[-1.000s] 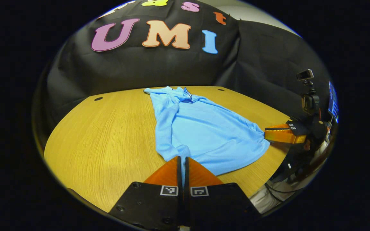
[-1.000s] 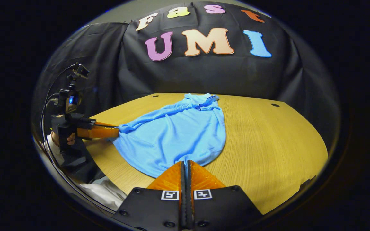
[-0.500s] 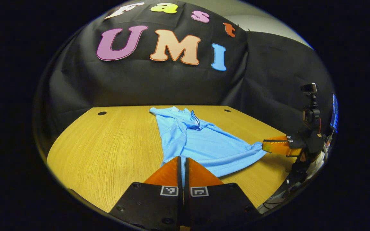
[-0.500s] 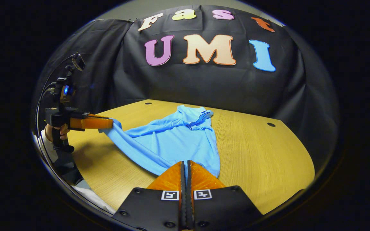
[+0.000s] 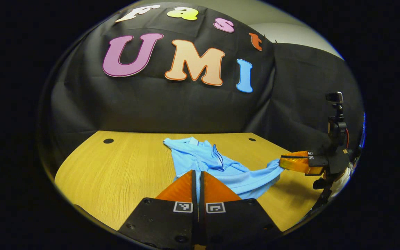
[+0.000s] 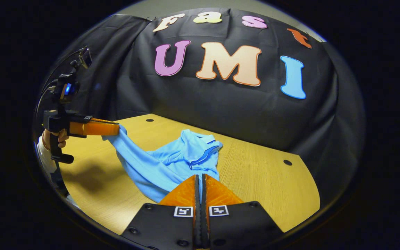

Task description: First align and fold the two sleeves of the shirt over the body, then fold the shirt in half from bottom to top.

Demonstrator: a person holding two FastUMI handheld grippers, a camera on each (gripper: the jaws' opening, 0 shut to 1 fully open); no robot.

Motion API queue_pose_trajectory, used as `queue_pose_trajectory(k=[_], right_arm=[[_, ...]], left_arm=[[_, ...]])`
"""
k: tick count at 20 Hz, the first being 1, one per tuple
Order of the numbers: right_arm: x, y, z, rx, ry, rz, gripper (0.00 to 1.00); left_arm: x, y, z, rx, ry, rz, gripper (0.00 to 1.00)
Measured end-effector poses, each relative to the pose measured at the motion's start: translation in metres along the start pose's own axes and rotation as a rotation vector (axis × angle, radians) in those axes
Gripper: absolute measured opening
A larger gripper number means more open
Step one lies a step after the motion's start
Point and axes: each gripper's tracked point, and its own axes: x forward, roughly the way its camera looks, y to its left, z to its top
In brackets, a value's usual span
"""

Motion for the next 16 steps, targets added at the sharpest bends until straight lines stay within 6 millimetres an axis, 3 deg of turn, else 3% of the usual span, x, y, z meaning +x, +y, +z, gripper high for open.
queue_pose_trajectory(k=[11,16], right_arm=[[0.114,-0.052,0.045,0.034,0.048,-0.098,0.00],[0.180,-0.063,0.053,0.079,0.116,-0.152,0.02]], left_arm=[[0.100,0.039,0.037,0.004,0.033,0.062,0.00],[0.152,0.074,0.047,0.053,0.025,0.162,0.00]])
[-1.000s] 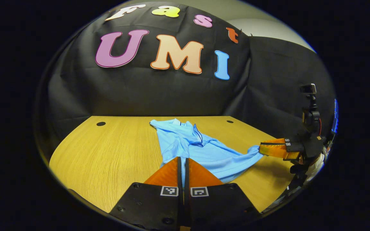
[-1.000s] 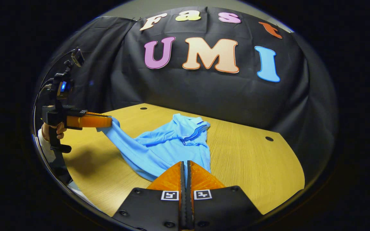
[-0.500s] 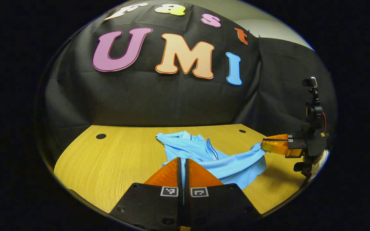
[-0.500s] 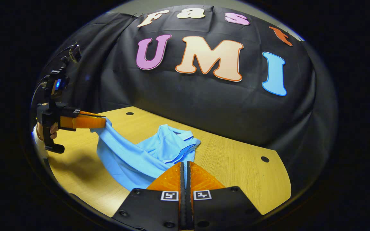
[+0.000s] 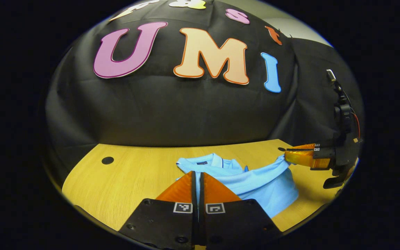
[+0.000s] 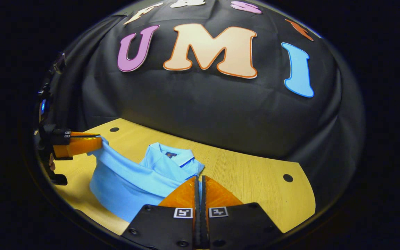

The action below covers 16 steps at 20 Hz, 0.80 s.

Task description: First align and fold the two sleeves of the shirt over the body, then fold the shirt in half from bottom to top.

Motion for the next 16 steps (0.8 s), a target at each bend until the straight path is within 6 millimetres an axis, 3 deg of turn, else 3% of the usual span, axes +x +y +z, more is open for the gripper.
queue_pose_trajectory(k=[3,8,12,16], right_arm=[[0.041,0.003,0.004,0.022,0.028,-0.015,0.02],[0.113,-0.008,-0.011,0.081,0.079,-0.099,0.02],[0.142,-0.018,-0.016,0.136,0.083,-0.135,0.02],[0.160,-0.016,-0.024,0.131,0.085,-0.138,0.02]], left_arm=[[0.035,0.012,-0.005,0.012,0.018,0.043,0.00],[0.082,0.029,-0.024,-0.049,0.055,0.129,0.00],[0.110,0.047,-0.029,-0.079,0.074,0.197,0.00],[0.129,0.050,-0.037,-0.052,0.108,0.250,0.00]])
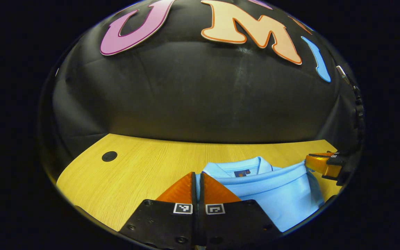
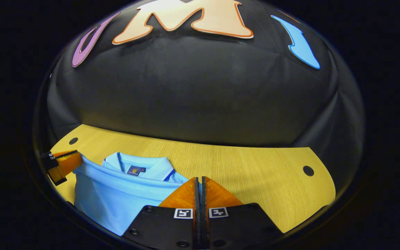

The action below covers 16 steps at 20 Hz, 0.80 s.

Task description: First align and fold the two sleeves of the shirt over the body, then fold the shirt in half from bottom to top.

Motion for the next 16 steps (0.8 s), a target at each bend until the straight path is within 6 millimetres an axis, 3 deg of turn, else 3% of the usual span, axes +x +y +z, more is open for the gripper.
queue_pose_trajectory(k=[1,4,5,6,9,10,13,16], right_arm=[[0.001,0.001,0.000,0.000,-0.002,0.003,0.02],[-0.008,0.001,0.003,0.021,0.013,0.049,0.18],[-0.015,0.001,0.007,0.041,0.013,0.063,0.27],[-0.022,0.001,0.011,0.060,0.008,0.084,0.39],[-0.048,-0.001,0.022,0.102,-0.018,0.140,0.84],[-0.058,-0.003,0.025,0.110,-0.030,0.152,0.99],[-0.086,-0.008,0.029,0.103,-0.070,0.171,0.98],[-0.115,-0.012,0.027,0.072,-0.110,0.185,0.98]], left_arm=[[0.002,0.003,0.001,0.024,-0.003,0.026,0.00],[-0.006,0.000,0.012,0.042,-0.014,0.030,0.08],[-0.010,-0.001,0.015,0.032,-0.015,0.020,0.34],[-0.017,-0.002,0.019,0.023,-0.019,0.010,0.43],[-0.042,0.008,0.031,0.030,-0.058,0.037,0.87],[-0.051,0.012,0.038,0.043,-0.088,0.055,0.89],[-0.084,0.007,0.057,0.070,-0.168,0.048,0.91],[-0.119,-0.004,0.063,0.057,-0.221,0.006,0.91]])
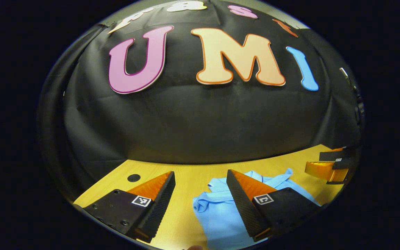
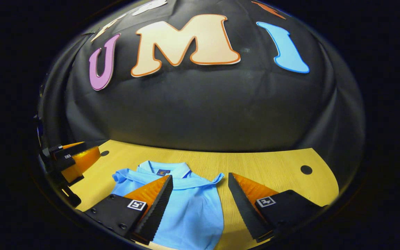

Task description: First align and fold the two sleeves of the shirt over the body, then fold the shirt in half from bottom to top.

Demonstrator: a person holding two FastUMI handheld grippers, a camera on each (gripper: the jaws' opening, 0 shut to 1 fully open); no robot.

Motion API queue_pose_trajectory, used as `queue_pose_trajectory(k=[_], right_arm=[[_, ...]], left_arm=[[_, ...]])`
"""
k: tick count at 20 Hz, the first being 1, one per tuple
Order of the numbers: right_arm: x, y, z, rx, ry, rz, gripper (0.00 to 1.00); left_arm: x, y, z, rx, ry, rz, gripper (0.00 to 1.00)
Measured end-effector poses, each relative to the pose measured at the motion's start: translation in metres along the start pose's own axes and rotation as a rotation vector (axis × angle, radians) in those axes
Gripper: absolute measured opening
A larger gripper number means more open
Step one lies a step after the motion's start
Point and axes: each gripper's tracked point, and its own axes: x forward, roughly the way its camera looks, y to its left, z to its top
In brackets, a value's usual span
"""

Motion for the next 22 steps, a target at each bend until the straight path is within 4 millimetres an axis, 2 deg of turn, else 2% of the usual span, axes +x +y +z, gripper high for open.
queue_pose_trajectory(k=[6,10,12,16,18,22], right_arm=[[-0.070,0.012,-0.009,-0.007,-0.069,0.070,0.98],[-0.114,0.016,-0.014,-0.032,-0.118,0.105,0.98],[-0.133,0.011,-0.018,-0.044,-0.134,0.096,0.98],[-0.163,0.007,-0.029,-0.015,-0.148,0.102,0.98],[-0.175,-0.001,-0.029,-0.020,-0.172,0.094,0.96],[-0.194,-0.017,-0.026,-0.064,-0.232,0.060,0.98]], left_arm=[[-0.060,-0.015,-0.001,0.032,-0.031,-0.053,0.91],[-0.089,-0.025,-0.003,0.013,-0.057,-0.068,0.91],[-0.099,-0.028,0.000,-0.004,-0.085,-0.061,0.91],[-0.123,-0.031,0.003,-0.015,-0.117,-0.035,0.91],[-0.134,-0.039,0.000,-0.040,-0.125,-0.029,0.91],[-0.143,-0.054,-0.007,-0.102,-0.122,-0.020,0.91]])
